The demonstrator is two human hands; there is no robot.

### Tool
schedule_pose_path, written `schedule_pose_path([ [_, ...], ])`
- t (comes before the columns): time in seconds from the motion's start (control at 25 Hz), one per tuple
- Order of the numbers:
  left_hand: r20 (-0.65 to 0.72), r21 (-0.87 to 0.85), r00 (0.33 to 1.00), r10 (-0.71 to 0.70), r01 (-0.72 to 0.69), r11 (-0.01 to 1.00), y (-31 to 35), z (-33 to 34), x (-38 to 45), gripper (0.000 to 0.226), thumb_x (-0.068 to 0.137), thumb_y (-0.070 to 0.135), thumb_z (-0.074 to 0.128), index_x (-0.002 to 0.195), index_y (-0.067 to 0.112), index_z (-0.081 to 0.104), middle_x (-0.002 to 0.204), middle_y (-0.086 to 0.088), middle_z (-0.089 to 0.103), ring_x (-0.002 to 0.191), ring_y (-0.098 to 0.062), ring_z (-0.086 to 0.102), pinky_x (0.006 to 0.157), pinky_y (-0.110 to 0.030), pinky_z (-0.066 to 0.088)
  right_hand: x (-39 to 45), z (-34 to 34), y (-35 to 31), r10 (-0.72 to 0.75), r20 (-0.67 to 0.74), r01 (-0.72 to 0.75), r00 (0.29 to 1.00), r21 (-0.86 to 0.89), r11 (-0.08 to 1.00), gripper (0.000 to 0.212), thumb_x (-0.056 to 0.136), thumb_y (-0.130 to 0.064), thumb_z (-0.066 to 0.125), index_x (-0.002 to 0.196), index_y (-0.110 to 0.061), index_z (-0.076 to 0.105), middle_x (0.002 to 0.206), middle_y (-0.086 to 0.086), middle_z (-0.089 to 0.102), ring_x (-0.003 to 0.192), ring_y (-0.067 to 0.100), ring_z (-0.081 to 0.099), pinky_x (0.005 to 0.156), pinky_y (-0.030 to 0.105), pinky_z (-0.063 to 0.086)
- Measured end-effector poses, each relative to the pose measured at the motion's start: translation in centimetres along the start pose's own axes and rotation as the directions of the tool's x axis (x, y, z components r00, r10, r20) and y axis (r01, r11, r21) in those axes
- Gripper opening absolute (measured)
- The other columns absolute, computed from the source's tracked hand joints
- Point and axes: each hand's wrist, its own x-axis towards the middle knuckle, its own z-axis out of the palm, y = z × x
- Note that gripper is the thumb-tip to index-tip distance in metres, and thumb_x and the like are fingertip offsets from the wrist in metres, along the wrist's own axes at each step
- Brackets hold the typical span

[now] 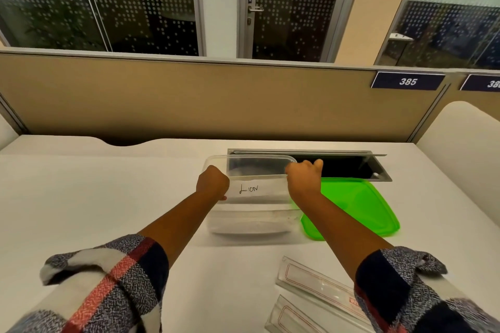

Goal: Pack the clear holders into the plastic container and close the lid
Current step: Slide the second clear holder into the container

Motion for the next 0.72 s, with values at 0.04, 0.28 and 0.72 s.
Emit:
schedule_pose_path([
  [0.04, 0.000, 0.015, 1.000, -0.001, 0.001, 1.000, 0.0, 0.2, 0.2, 0.040, 0.084, 0.007, 0.062, 0.120, -0.002, 0.047, 0.123, -0.023, 0.057, 0.108, -0.039, 0.060, 0.096, -0.044, 0.052, 0.1, 0.1, -0.1, -0.009, 0.005, 0.009, 1.000, -0.018, 1.000, 0.019, 0.080, -0.003, 0.056, 0.090, -0.017, 0.064, 0.090, 0.006, 0.071, 0.095, 0.027, 0.060, 0.091, 0.038, 0.033],
  [0.28, -0.053, -0.058, 0.999, -0.002, -0.001, 0.998, 0.5, 0.5, -0.3, 0.032, 0.090, 0.012, 0.052, 0.118, -0.004, 0.048, 0.122, -0.024, 0.058, 0.105, -0.039, 0.061, 0.094, -0.045, 0.053, 0.5, -0.1, 0.1, -0.041, 0.013, 0.041, 0.999, -0.012, 0.999, 0.013, 0.084, -0.009, 0.058, 0.090, -0.019, 0.065, 0.091, 0.005, 0.072, 0.095, 0.027, 0.061, 0.091, 0.039, 0.033],
  [0.72, -0.232, -0.038, 0.808, 0.541, -0.564, 0.825, -3.6, 1.0, -12.5, 0.031, 0.095, 0.016, 0.045, 0.124, 0.010, 0.053, 0.131, -0.011, 0.056, 0.118, -0.026, 0.054, 0.101, -0.033, 0.043, -11.6, -3.7, 1.9, -0.043, -0.257, 0.129, 0.965, 0.327, 0.936, 0.023, 0.088, -0.041, 0.055, 0.104, -0.031, 0.067, 0.106, -0.007, 0.072, 0.101, 0.020, 0.058, 0.076, 0.033, 0.020],
])
